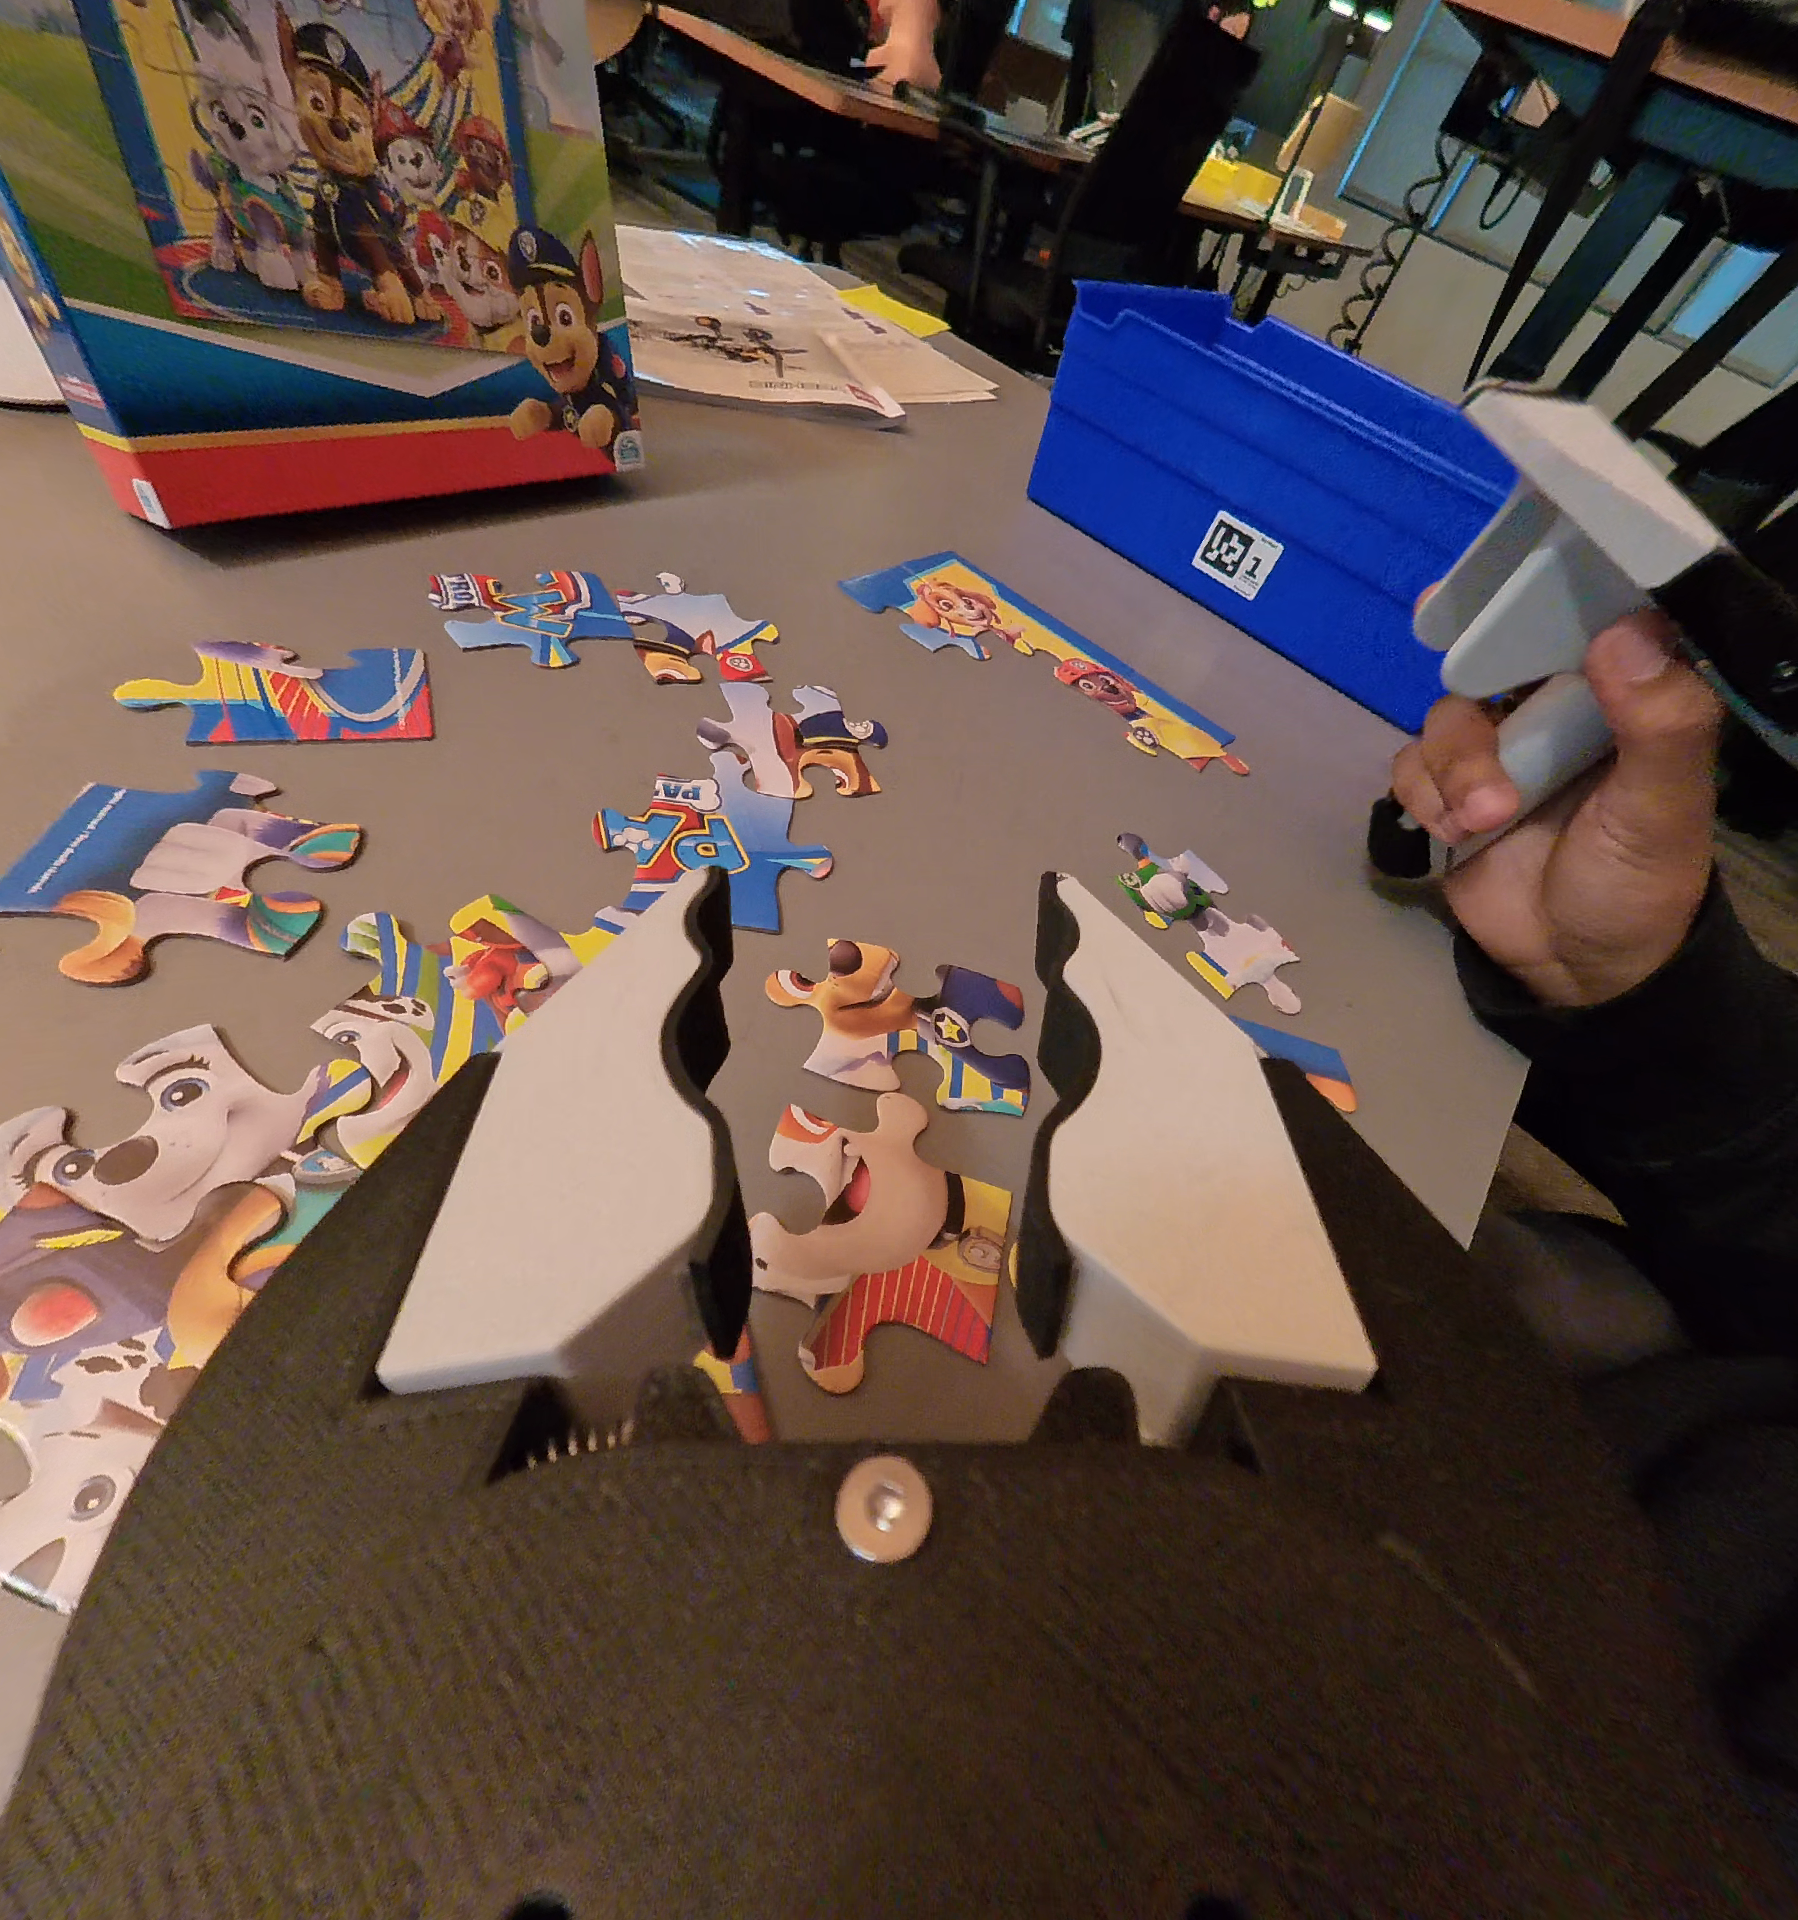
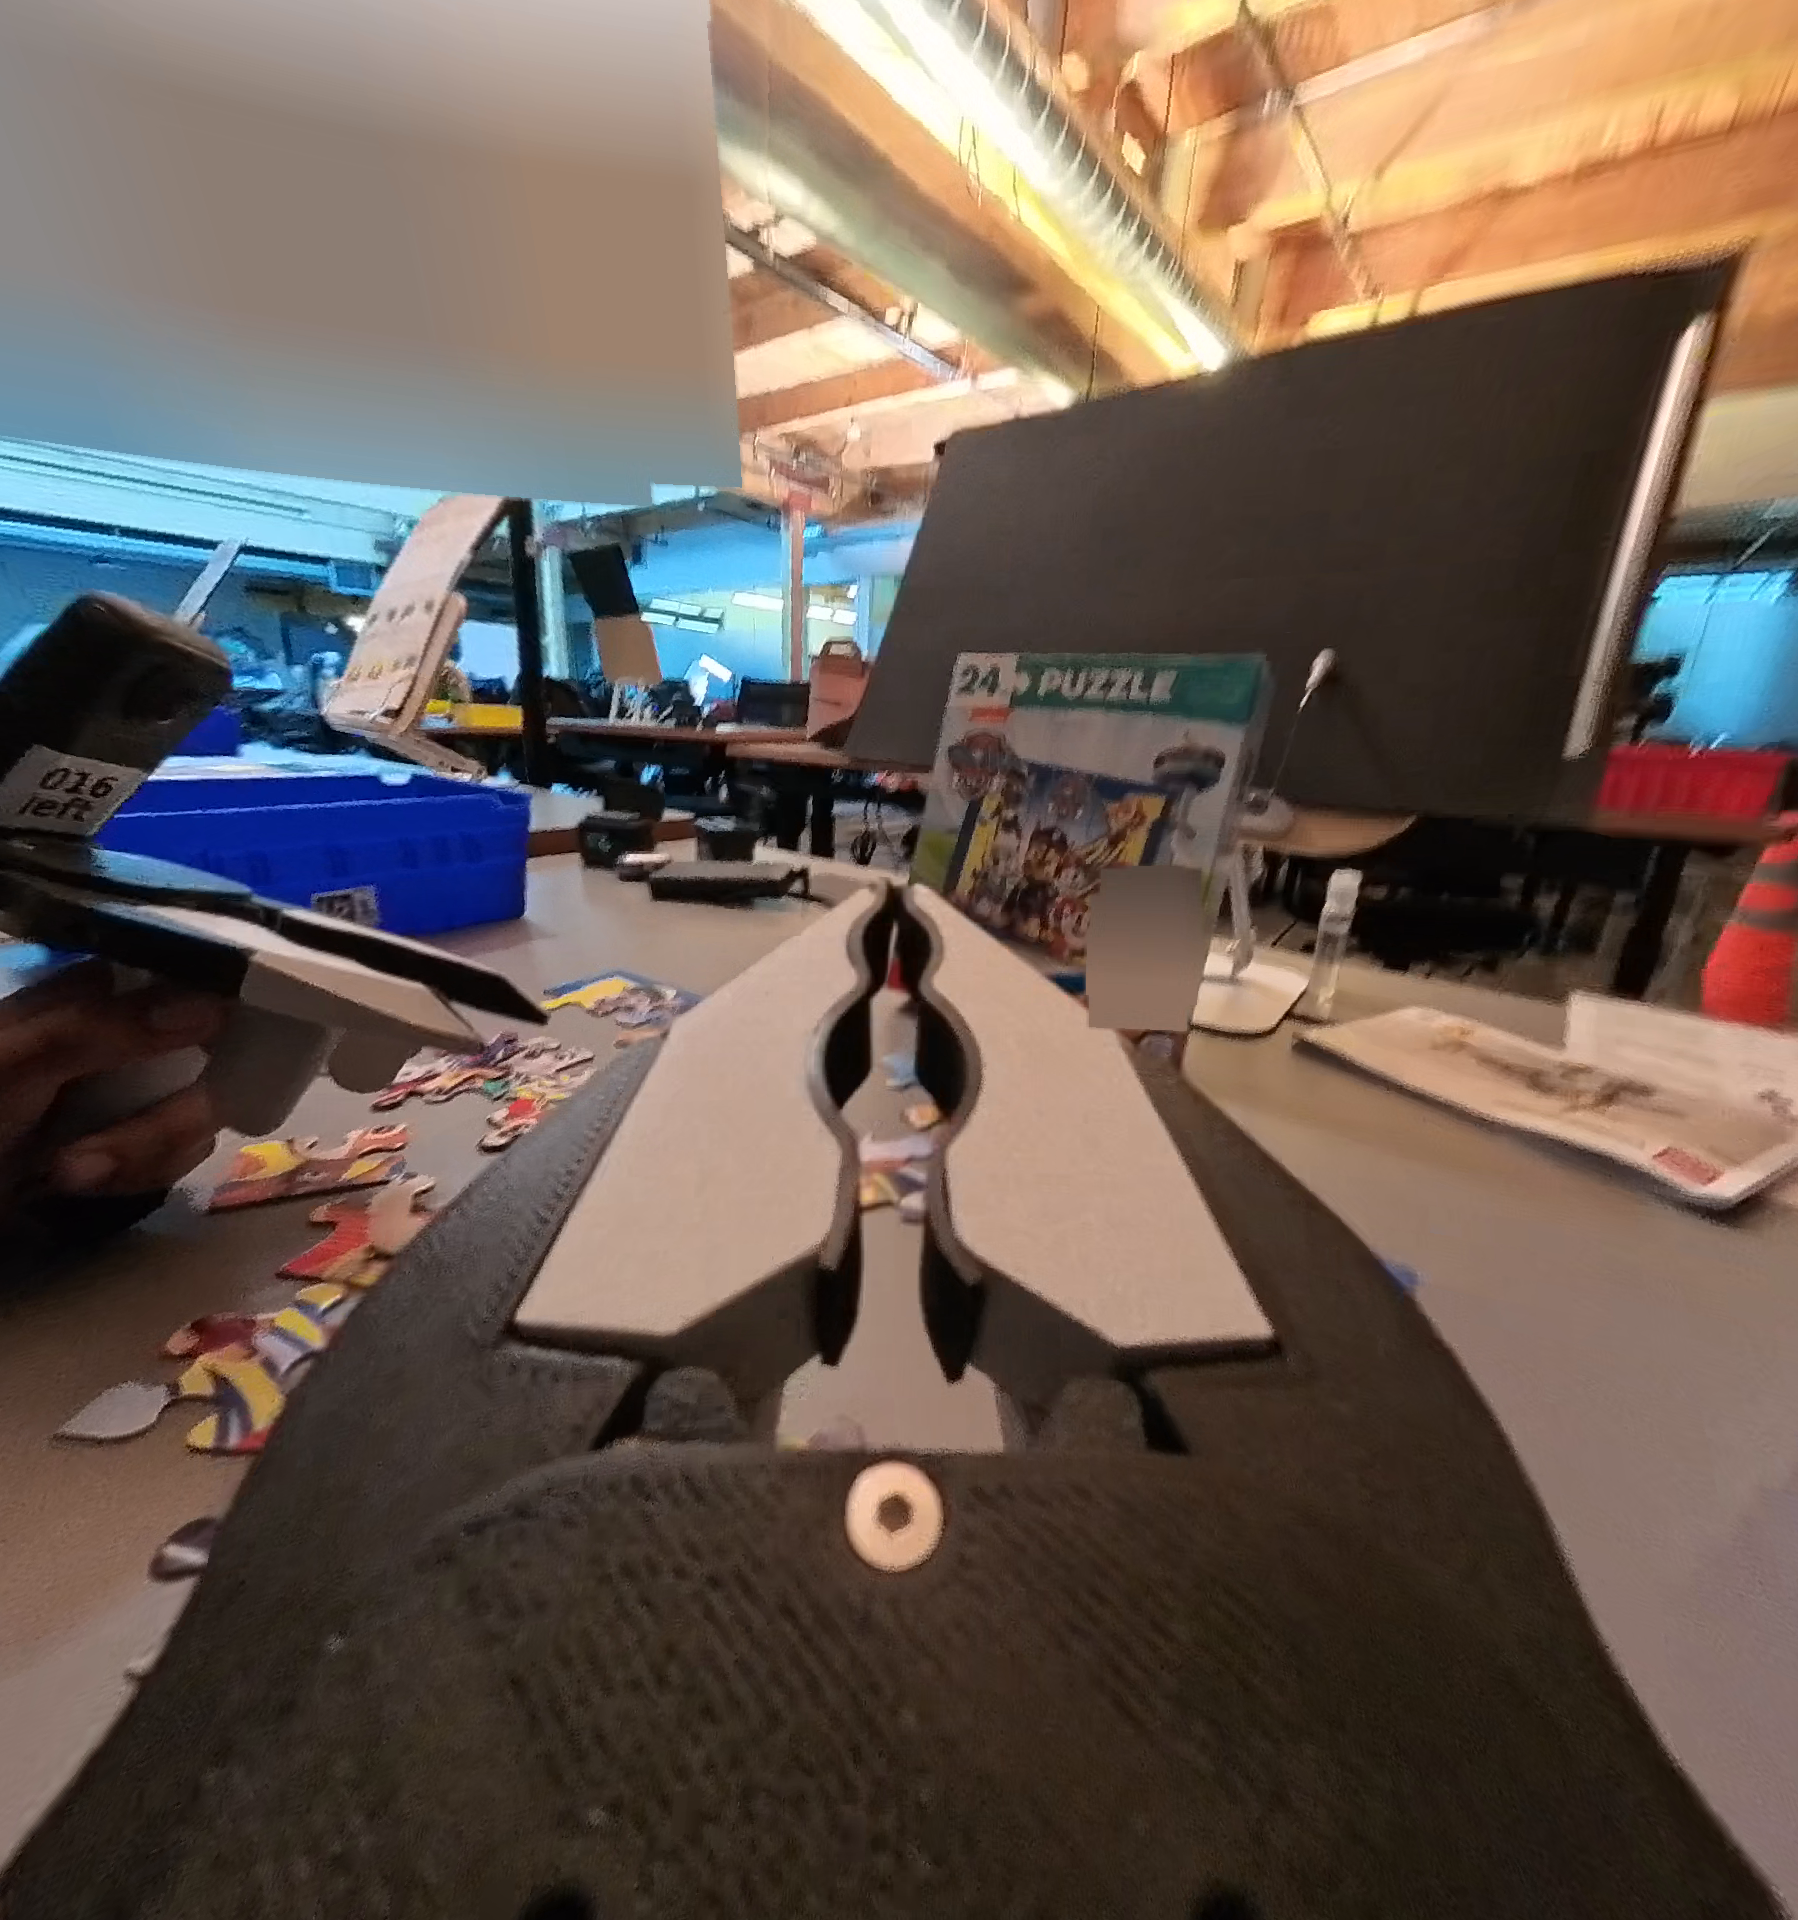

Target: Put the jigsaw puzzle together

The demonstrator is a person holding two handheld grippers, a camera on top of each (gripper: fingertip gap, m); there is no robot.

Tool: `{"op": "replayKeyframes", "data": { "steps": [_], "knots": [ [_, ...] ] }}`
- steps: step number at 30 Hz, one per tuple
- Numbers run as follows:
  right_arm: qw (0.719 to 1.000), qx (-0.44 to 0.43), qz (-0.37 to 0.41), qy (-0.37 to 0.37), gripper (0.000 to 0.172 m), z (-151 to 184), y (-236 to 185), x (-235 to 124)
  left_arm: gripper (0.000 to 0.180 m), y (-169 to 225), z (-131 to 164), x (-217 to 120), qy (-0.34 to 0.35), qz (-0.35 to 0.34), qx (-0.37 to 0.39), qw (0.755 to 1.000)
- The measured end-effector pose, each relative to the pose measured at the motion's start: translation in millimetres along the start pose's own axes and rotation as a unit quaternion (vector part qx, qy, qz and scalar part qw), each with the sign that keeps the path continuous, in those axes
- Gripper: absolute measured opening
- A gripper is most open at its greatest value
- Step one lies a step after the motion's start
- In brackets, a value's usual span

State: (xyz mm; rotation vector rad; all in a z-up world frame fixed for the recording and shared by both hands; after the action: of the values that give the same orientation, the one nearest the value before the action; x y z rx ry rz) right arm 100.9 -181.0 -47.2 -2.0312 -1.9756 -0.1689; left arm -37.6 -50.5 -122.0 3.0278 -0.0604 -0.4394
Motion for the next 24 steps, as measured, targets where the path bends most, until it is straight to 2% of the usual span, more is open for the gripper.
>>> {"op": "replayKeyframes", "data": {
  "steps": [3,7,14,19,24],
  "knots": [
    [0.999,-0.008,0.033,0.03,0.0,-8.5,6.9,-4.6,0.056,1.1,-0.1,0.0,0.0,0.002,0.004,1.0],
    [0.996,0.02,0.088,0.022,0.0,-4.6,27.6,-4.5,0.055,0.8,-0.9,-1.0,0.005,0.003,0.002,1.0],
    [0.992,0.076,0.088,0.047,0.003,-10.8,38.8,-11.7,0.055,1.2,-0.5,-0.5,0.003,0.005,0.003,1.0],
    [0.986,0.076,0.099,0.107,0.005,-28.5,44.7,-27.4,0.055,0.4,0.3,0.3,0.001,0.011,-0.006,1.0],
    [0.99,0.083,0.086,0.073,0.01,-18.5,41.8,-17.9,0.055,-0.5,0.2,-0.1,0.003,0.012,-0.011,1.0]
  ]
}}
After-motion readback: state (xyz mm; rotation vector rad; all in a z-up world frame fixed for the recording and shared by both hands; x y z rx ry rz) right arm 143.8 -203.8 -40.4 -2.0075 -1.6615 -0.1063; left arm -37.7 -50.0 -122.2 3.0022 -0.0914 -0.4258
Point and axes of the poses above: each gripper's, where its closed fingertips meet, x out along the fingers, z out of its underside, y = z × x across the jaws, the point moved 2 cm from there along -x, back along the fingers, and after that the axes turned 11 degrees about x, right-handed, at the moved point
